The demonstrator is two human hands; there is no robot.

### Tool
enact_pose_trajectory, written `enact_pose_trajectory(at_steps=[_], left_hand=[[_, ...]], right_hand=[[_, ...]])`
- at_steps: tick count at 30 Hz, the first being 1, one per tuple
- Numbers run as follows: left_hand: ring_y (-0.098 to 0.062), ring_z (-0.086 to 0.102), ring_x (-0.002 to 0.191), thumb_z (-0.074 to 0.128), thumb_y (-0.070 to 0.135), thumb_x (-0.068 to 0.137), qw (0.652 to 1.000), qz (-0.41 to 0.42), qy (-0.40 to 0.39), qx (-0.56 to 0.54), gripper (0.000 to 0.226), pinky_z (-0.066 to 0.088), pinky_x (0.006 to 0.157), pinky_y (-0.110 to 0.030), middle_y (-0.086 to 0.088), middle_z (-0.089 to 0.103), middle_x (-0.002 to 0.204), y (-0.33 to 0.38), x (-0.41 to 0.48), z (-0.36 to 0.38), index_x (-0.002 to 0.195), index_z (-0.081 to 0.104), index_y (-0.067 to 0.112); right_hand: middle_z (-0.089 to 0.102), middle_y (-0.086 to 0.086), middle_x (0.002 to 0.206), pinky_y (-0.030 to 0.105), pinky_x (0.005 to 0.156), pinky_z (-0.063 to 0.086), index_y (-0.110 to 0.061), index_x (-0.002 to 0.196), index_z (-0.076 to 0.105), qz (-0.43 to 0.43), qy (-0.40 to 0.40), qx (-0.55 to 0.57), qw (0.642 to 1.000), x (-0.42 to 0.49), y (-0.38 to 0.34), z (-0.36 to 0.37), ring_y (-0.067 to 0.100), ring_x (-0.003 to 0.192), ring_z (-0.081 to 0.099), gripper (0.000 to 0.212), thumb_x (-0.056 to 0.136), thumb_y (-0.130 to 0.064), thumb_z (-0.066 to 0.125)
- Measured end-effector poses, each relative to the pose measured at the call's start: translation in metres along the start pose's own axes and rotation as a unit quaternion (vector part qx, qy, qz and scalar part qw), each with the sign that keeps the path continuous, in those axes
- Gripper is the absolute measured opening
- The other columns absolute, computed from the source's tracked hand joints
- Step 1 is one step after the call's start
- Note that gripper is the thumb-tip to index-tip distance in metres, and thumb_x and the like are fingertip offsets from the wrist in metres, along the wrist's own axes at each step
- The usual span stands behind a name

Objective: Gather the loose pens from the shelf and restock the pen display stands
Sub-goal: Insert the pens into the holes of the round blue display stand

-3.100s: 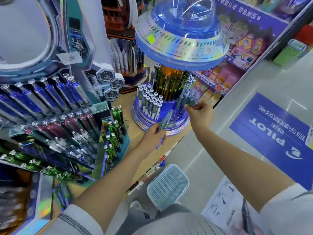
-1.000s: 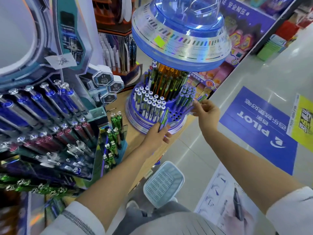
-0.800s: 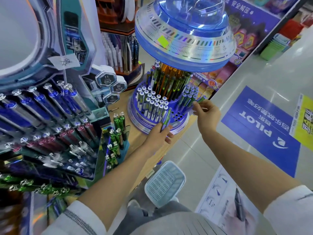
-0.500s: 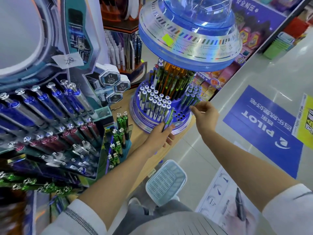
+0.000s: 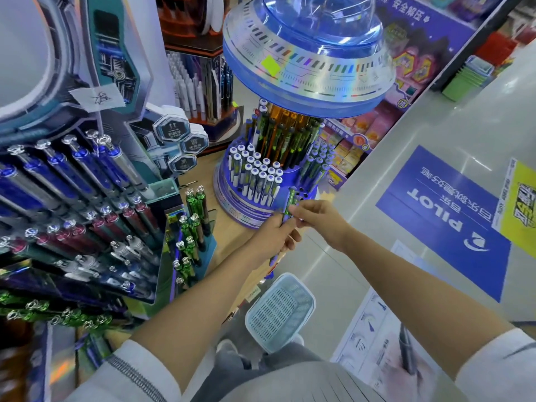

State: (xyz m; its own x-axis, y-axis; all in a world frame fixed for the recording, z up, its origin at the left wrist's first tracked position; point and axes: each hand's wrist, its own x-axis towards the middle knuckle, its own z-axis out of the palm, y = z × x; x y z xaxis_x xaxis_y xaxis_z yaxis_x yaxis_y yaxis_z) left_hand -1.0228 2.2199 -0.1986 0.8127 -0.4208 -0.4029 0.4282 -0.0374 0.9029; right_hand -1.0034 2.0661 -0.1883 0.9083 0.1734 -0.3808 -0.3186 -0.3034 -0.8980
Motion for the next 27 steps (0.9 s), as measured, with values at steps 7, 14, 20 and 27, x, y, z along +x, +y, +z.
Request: enact_pose_trajectory(at_steps=[7, 14, 20, 27], left_hand=[[-0.013, 0.051, 0.058, 0.036, 0.018, 0.104, 1.0, -0.014, 0.027, 0.002, 0.022, 0.036, 0.048, -0.019, -0.003, 0.058, 0.077, -0.001, -0.001, -0.002, 0.114, 0.049, 0.004], [-0.012, 0.052, 0.06, 0.038, 0.019, 0.103, 0.999, -0.002, 0.047, 0.002, 0.019, 0.038, 0.049, -0.018, -0.003, 0.059, 0.078, 0.0, -0.002, -0.004, 0.109, 0.052, 0.007], [-0.012, 0.052, 0.06, 0.039, 0.021, 0.103, 0.999, -0.004, 0.048, -0.004, 0.018, 0.038, 0.051, -0.019, -0.004, 0.059, 0.08, -0.002, -0.003, -0.006, 0.106, 0.051, 0.008], [-0.01, 0.047, 0.058, 0.041, 0.023, 0.102, 0.999, -0.008, 0.046, 0.016, 0.021, 0.038, 0.048, -0.016, -0.003, 0.057, 0.079, -0.005, -0.001, -0.015, 0.108, 0.057, 0.011]], right_hand=[[0.065, -0.002, 0.063, 0.024, 0.062, 0.05, 0.0, 0.094, 0.068, -0.087, 0.255, 0.07, 0.96, -0.005, -0.011, -0.025, 0.015, 0.064, 0.063, 0.025, 0.097, -0.023, 0.057], [0.07, 0.008, 0.077, 0.032, 0.069, 0.058, -0.002, 0.089, 0.066, -0.117, 0.397, -0.009, 0.91, 0.001, -0.02, -0.031, 0.02, 0.07, 0.066, 0.026, 0.095, -0.026, 0.06], [0.071, 0.007, 0.079, 0.043, 0.075, 0.058, -0.014, 0.085, 0.063, -0.095, 0.402, -0.065, 0.908, 0.004, -0.017, -0.022, 0.023, 0.076, 0.07, 0.015, 0.092, -0.026, 0.065], [0.066, 0.001, 0.082, 0.041, 0.077, 0.057, -0.017, 0.087, 0.061, -0.072, 0.398, -0.073, 0.912, 0.014, -0.017, -0.007, 0.013, 0.071, 0.061, 0.016, 0.081, -0.016, 0.076]])
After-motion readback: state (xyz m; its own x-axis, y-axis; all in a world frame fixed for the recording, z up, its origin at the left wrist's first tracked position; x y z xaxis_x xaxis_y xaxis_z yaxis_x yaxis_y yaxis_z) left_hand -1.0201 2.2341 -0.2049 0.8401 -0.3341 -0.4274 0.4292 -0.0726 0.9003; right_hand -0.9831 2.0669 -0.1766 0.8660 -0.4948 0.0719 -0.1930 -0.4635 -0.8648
